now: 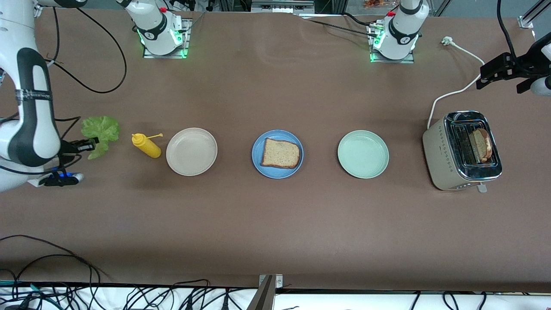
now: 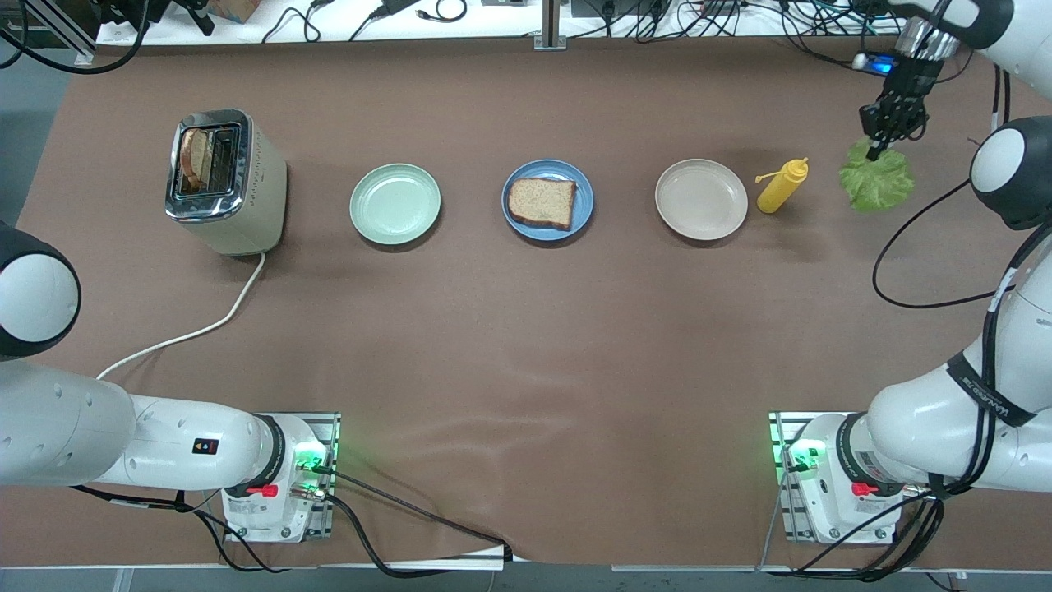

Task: Make sandwich in blue plate with both arms
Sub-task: 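Grasp the green lettuce leaf with the right gripper and lift it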

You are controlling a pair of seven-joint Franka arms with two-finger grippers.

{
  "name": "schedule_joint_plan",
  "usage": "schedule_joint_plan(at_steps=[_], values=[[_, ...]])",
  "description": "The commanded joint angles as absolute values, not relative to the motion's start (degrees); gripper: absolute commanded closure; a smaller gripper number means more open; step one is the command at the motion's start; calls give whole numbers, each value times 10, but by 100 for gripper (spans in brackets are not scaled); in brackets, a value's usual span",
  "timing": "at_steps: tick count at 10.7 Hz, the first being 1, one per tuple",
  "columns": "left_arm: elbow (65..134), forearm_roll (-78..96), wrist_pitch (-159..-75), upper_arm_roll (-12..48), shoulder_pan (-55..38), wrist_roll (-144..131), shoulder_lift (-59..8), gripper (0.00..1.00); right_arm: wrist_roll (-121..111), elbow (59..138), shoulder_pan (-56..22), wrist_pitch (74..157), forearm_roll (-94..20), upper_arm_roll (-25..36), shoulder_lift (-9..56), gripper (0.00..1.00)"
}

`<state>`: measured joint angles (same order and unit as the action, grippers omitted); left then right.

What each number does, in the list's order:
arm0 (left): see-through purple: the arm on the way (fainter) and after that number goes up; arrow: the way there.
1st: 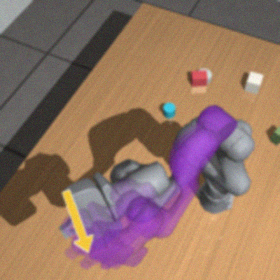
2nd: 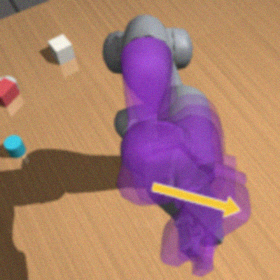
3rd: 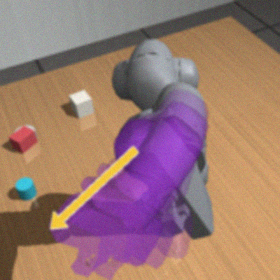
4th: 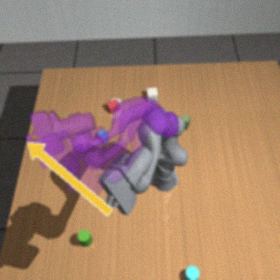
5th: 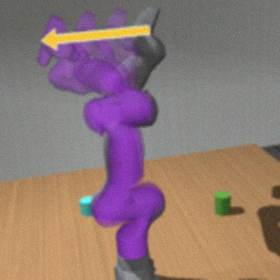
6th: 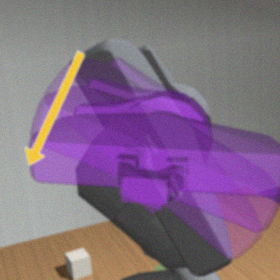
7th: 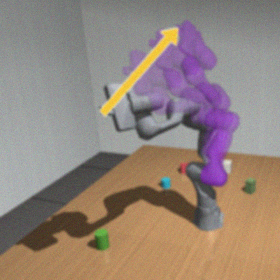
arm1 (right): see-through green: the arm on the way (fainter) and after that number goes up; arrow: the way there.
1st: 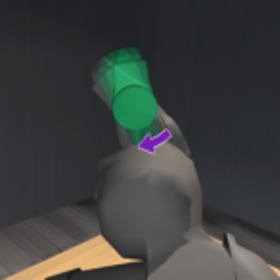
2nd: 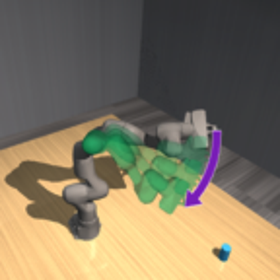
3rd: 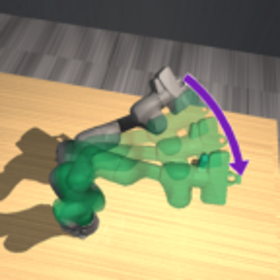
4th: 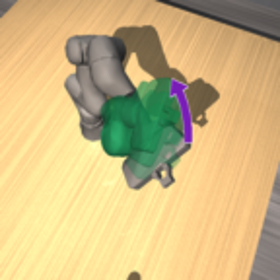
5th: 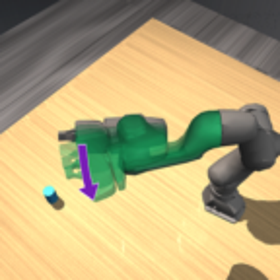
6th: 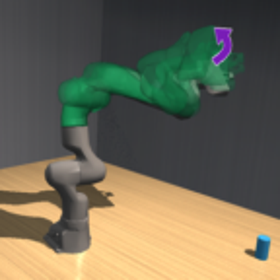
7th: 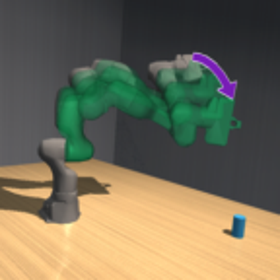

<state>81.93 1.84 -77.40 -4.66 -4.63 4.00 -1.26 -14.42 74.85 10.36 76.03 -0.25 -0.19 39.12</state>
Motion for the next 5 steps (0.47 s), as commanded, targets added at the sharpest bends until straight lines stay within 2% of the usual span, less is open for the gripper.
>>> schedule_joint_plan(at_steps=[1, 3, 5], values=[[800, 1, -760, -46, -45, 37, -21, 0, -142, 680, 99, 651, 6, -7, 388, 100], [800, 1, -760, -47, -45, 37, -21, 0, -112, 654, 84, 605, 1, -17, 374, 100], [793, 1, -760, -45, -46, 36, -21, 0, -43, 654, 50, 609, -3, -40, 365, 100]])
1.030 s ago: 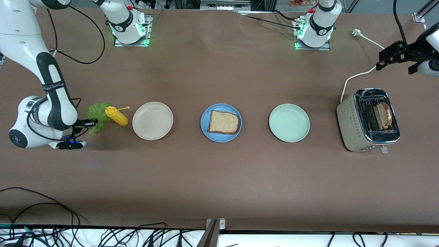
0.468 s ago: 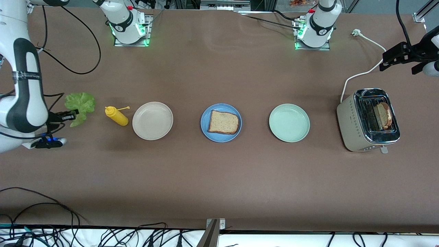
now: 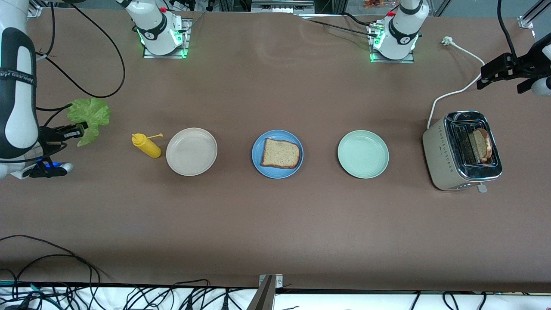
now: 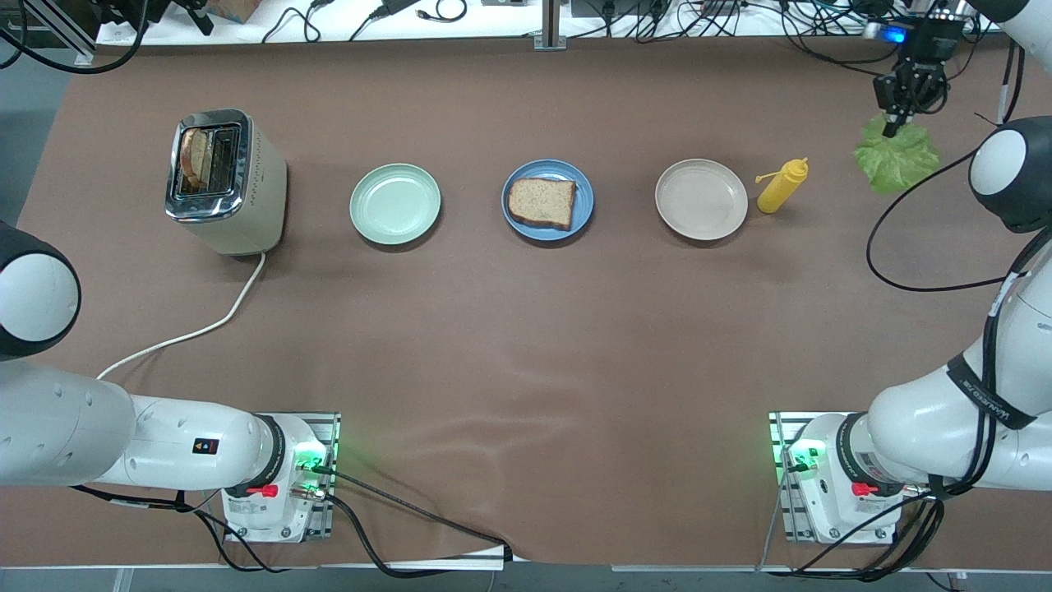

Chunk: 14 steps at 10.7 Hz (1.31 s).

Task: Make sandwich in blue plate with both arms
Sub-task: 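Grasp the green lettuce leaf with the right gripper and lift it, then carry the lettuce with the right gripper over the bread on the blue plate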

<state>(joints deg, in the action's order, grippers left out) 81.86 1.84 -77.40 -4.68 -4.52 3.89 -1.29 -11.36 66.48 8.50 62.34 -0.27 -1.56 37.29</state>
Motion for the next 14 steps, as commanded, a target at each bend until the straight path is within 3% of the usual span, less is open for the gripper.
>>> schedule_joint_plan(at_steps=[1, 6, 14], values=[[793, 1, -760, -45, -46, 37, -21, 0, 10, 653, 40, 613, -23, -62, 366, 100], [792, 1, -760, -44, -46, 37, -21, 0, 263, 653, -32, 699, -178, -90, 374, 100], [792, 1, -760, -44, -46, 37, -21, 0, 417, 687, -189, 1037, -302, -91, 469, 100]])
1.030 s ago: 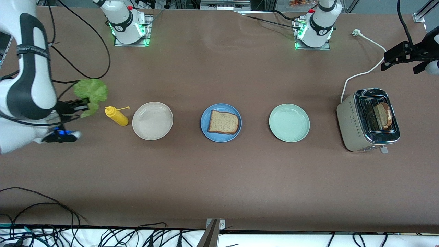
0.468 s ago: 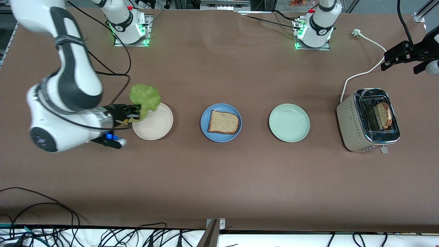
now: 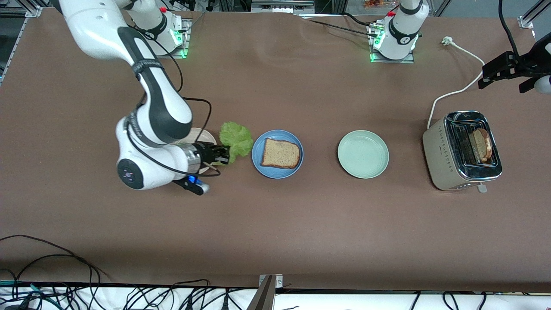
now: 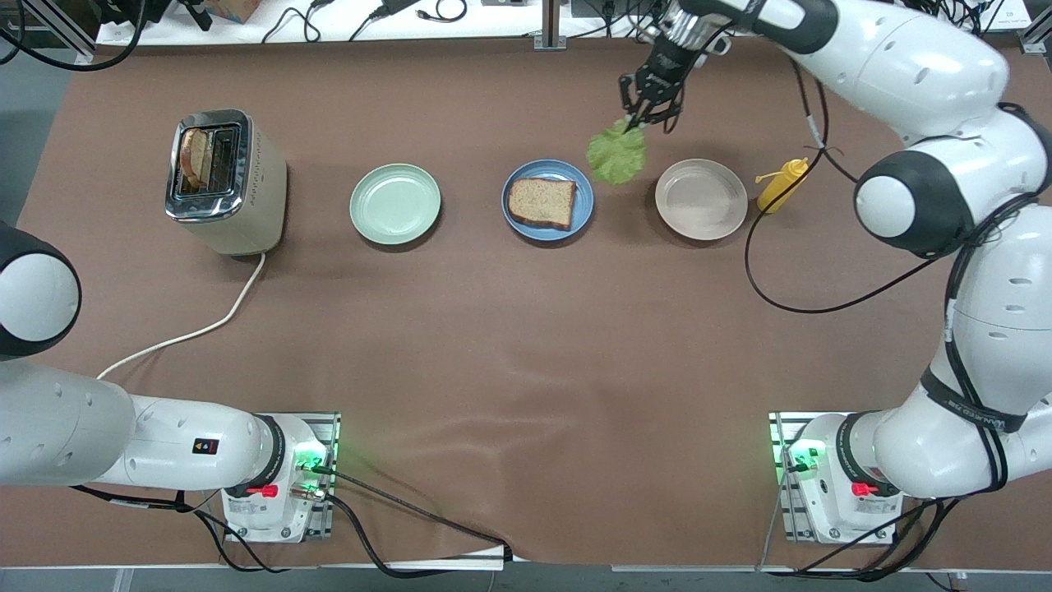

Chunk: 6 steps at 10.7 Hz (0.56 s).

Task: Make sandwich in blue plate with both arms
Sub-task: 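Carry the lettuce with the right gripper over the bread on the blue plate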

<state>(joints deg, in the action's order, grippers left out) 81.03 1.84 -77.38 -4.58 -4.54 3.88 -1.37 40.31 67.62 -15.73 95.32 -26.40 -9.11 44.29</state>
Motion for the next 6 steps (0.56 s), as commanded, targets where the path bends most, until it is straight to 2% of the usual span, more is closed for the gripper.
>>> schedule_joint_plan(at_steps=[1, 4, 6], values=[[792, 1, -760, -44, -46, 38, -21, 0, 431, 690, -201, 1089, -315, -91, 487, 100], [792, 0, -760, -45, -45, 38, -21, 0, 476, 690, -242, 1168, -319, -91, 512, 100], [792, 1, -760, -45, -45, 38, -21, 0, 476, 691, -249, 1181, -317, -91, 519, 100]])
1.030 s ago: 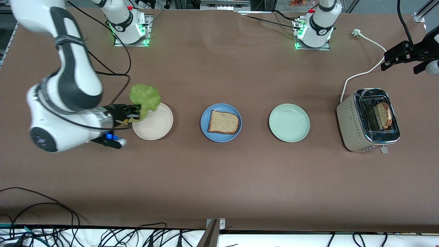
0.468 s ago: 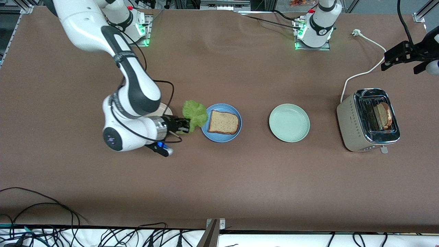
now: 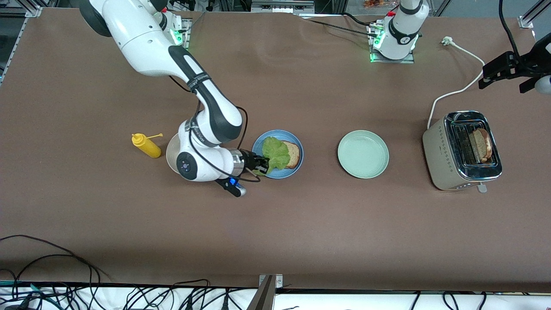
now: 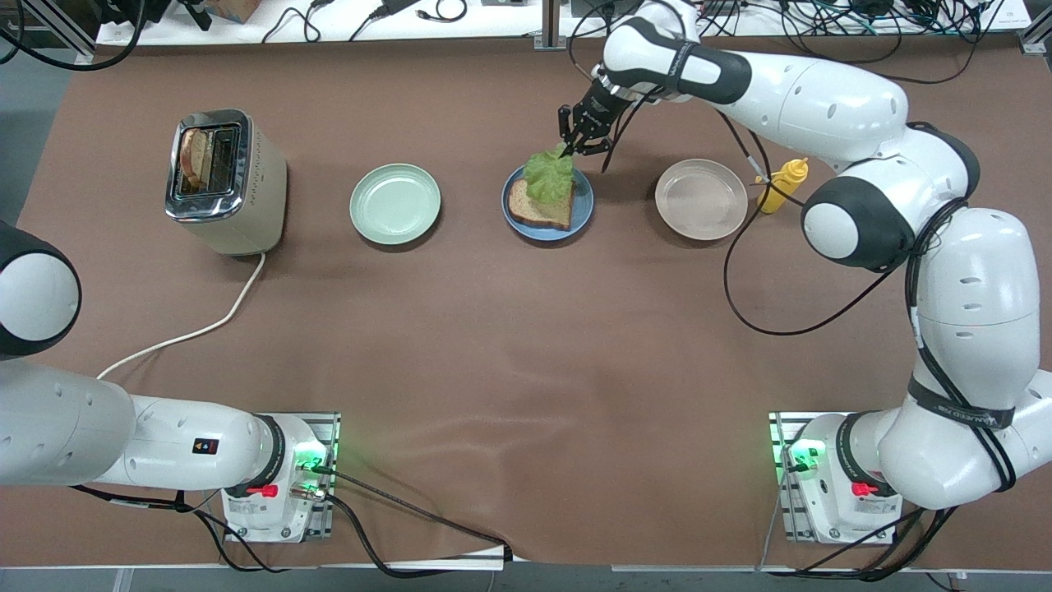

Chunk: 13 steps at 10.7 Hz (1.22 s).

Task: Make sandwich in blue plate with both arms
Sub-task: 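Carry the lettuce with the right gripper over the bread on the blue plate, then open the right gripper to drop the lettuce onto the bread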

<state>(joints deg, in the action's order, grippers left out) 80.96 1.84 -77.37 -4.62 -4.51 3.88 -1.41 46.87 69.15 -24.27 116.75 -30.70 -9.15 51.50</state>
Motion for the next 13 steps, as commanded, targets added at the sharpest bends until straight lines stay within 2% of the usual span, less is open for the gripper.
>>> schedule_joint_plan(at_steps=[1, 2, 5, 10, 13], values=[[792, 0, -760, -45, -45, 38, -21, 0, 477, 696, -254, 1182, -315, -91, 519, 79], [792, 1, -760, -45, -45, 38, -21, 0, 476, 706, -261, 1186, -307, -89, 519, 1], [791, 1, -760, -45, -45, 37, -21, 0, 475, 706, -259, 1183, -253, -87, 507, 0], [791, 1, -760, -45, -45, 38, -21, 0, 470, 679, -258, 1180, -115, -67, 447, 0], [791, 1, -760, -45, -45, 38, -21, 0, 428, 683, -258, 1094, -50, -26, 384, 0]])
